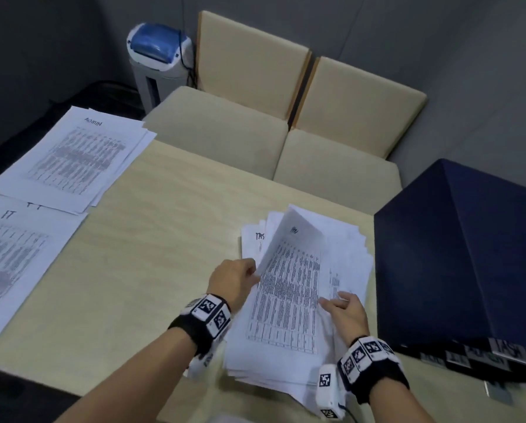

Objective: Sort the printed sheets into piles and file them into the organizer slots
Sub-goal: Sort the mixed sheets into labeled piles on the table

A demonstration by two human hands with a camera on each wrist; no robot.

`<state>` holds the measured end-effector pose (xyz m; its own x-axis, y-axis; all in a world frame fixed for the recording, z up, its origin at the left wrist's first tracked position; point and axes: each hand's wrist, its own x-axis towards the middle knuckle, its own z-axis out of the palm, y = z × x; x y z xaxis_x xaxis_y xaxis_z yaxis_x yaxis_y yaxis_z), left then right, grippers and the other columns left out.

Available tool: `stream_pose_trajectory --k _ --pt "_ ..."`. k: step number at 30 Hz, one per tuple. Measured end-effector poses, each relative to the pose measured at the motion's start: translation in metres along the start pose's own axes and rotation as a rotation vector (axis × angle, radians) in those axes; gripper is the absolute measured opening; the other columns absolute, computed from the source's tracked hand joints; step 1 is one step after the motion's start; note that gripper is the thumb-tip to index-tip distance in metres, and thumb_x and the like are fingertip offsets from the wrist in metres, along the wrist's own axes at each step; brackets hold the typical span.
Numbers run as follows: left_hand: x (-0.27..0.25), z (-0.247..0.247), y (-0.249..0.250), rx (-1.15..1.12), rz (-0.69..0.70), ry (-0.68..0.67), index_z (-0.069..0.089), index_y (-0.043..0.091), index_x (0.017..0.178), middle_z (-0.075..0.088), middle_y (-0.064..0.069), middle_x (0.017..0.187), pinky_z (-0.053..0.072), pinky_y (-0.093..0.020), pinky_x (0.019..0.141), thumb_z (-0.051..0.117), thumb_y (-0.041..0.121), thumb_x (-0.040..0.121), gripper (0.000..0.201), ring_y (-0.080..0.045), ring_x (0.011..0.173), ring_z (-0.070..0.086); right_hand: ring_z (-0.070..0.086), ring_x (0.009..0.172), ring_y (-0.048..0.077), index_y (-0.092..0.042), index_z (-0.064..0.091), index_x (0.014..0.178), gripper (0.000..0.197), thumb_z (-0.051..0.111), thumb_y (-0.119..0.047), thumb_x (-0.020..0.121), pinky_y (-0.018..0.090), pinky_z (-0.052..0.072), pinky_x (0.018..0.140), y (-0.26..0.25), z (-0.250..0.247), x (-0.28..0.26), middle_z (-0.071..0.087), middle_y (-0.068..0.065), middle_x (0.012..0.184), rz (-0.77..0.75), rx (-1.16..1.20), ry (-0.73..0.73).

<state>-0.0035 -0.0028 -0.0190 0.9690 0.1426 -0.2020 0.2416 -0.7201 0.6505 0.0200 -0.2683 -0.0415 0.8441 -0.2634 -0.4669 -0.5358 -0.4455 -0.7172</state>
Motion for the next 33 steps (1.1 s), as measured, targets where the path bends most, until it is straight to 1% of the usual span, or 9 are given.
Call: stream_pose_trajectory --k 4,9,16,19,23,25,26,28,33 --pt "-0.008 0.002 -0.008 -0.410 -0.008 -0.043 0.050 0.018 0.065 0.053 0.009 0.058 0.038 -0.023 0.055 0.077 0.019 0.082 0.031 -0.007 0.053 0.046 0.064 0.092 0.017 -0.009 0.055 0.116 0.047 0.082 -0.013 0.078 0.033 0.048 0.097 0.003 -0.013 0.009 0.068 0.004 0.096 -0.029 0.195 -0.024" --pt "-0.012 0.005 -0.005 -0.529 -0.102 -0.082 0.046 0.015 0.070 0.051 0.012 0.046 0.035 -0.015 0.044 0.082 0.012 0.075 0.037 0.001 0.043 0.044 0.062 0.083 0.022 -0.007 0.065 0.088 0.020 0.082 -0.009 0.077 0.033 0.053 0.082 0.004 -0.022 0.009 0.067 0.007 0.083 -0.141 0.271 0.051" --pt "-0.019 0.010 -0.004 -0.847 -0.207 -0.099 0.042 0.008 0.066 0.056 0.003 0.048 0.047 -0.020 0.045 0.075 -0.008 0.075 0.038 -0.011 0.047 0.060 0.058 0.090 0.015 -0.013 0.059 0.104 0.041 0.085 -0.022 0.075 0.031 0.048 0.089 0.002 -0.021 0.015 0.062 -0.001 0.097 -0.076 0.250 -0.017" --pt "-0.021 0.008 -0.007 -0.858 -0.245 -0.100 0.047 0.007 0.069 0.062 -0.001 0.054 0.050 -0.025 0.047 0.081 0.003 0.073 0.035 -0.019 0.054 0.065 0.049 0.070 0.019 -0.004 0.057 0.079 0.029 0.082 -0.020 0.078 0.027 0.043 0.063 0.000 -0.025 0.015 0.056 0.005 0.072 -0.151 0.233 -0.009" --pt "-0.023 0.001 0.000 -0.817 -0.239 -0.159 0.070 0.010 0.096 0.076 -0.003 0.082 0.058 -0.033 0.066 0.066 0.037 0.088 0.028 -0.020 0.071 0.072 0.048 0.065 0.016 0.004 0.052 0.072 0.056 0.077 -0.045 0.077 0.031 0.042 0.066 0.001 -0.031 0.012 0.055 0.005 0.069 -0.188 0.232 -0.082" --pt "-0.024 -0.001 0.007 -0.759 -0.252 -0.094 0.070 0.010 0.094 0.074 -0.003 0.076 0.044 -0.023 0.053 0.055 0.034 0.096 0.029 -0.014 0.060 0.067 0.063 0.074 0.017 -0.007 0.069 0.079 0.028 0.069 -0.033 0.089 0.030 0.051 0.075 -0.002 -0.034 0.008 0.071 -0.002 0.082 -0.232 0.231 -0.064" --pt "-0.022 0.002 0.007 -0.752 -0.283 -0.046 0.067 0.002 0.104 0.070 -0.008 0.088 0.042 -0.025 0.083 0.053 0.030 0.099 0.031 -0.018 0.067 0.069 0.068 0.082 0.018 -0.013 0.072 0.086 0.014 0.064 -0.021 0.094 0.032 0.054 0.081 -0.002 -0.036 0.008 0.074 -0.001 0.088 -0.244 0.247 -0.032" --pt "-0.018 0.006 0.002 -0.759 -0.345 0.014 0.063 -0.001 0.119 0.068 -0.017 0.107 0.049 -0.046 0.091 0.053 0.023 0.100 0.033 -0.034 0.096 0.066 0.068 0.089 0.026 -0.016 0.071 0.092 0.017 0.058 -0.004 0.094 0.040 0.055 0.086 -0.003 -0.040 0.005 0.074 0.005 0.094 -0.197 0.306 0.038" --pt "-0.015 0.008 -0.007 -0.845 -0.369 0.116 0.068 0.009 0.084 0.068 0.000 0.074 0.053 -0.033 0.067 0.074 0.013 0.083 0.008 -0.021 0.071 0.063 0.063 0.085 0.034 -0.003 0.063 0.076 0.008 0.063 0.005 0.079 0.047 0.052 0.081 0.001 -0.043 -0.003 0.067 0.016 0.084 -0.030 0.491 0.020"
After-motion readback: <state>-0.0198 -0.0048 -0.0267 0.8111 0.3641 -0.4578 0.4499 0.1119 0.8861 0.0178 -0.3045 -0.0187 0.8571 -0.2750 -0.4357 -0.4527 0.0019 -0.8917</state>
